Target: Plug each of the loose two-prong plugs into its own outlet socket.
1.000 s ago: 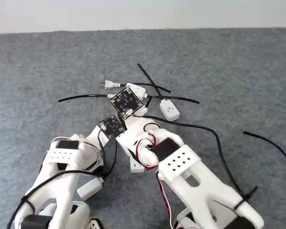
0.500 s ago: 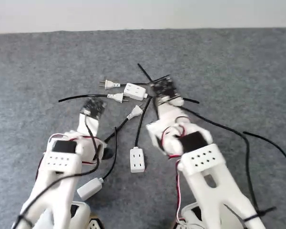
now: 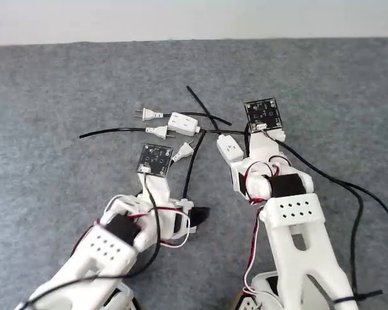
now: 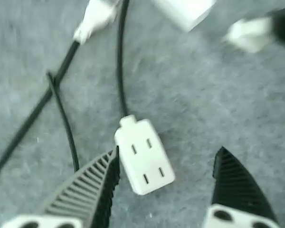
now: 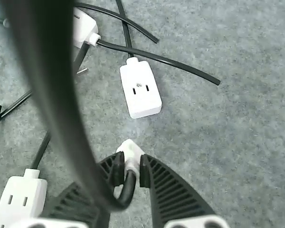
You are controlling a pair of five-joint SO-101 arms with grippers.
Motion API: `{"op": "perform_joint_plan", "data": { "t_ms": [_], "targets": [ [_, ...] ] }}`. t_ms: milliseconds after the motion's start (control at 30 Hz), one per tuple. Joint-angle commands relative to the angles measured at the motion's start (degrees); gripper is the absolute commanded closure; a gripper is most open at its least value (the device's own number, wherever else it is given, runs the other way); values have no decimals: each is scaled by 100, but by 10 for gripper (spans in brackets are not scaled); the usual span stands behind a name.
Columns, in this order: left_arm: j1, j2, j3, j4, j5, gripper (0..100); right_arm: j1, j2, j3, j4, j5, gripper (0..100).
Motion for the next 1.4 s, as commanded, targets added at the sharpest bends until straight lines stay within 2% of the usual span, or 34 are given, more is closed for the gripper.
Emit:
{"op": "perform_joint_plan", "data": {
  "t_ms": [0,300,367,467,567,667,767,933,1067,1200,1367],
  "targets": [
    [44,1380,-822,-167,273,702,75,-180,-378,4,-53,991],
    [26,3754,-1903,-9,369,712,75,-180,-378,-4,-70,990],
    [53,3895,-2114,193,343,760,84,-180,-378,-48,-185,990],
    [105,3956,-2114,-26,325,833,110,-180,-290,-207,-220,990],
    [264,3947,-2079,-79,316,868,110,-180,-246,-295,-246,990],
    [290,3947,-2070,-246,-35,893,110,-180,-246,-295,-255,990],
    [202,3956,-2167,-475,-70,897,110,-180,-246,-286,-246,990],
    [-325,4009,-2695,-826,316,899,110,-180,-246,-259,-229,990],
    [-475,4176,-3143,-826,545,899,110,-180,-246,-242,-220,990],
    [-440,4914,-3468,-809,747,899,110,-180,-246,-242,-220,990],
    [-440,5547,-4031,-299,695,897,101,-180,-246,-242,-211,990]
  ]
}}
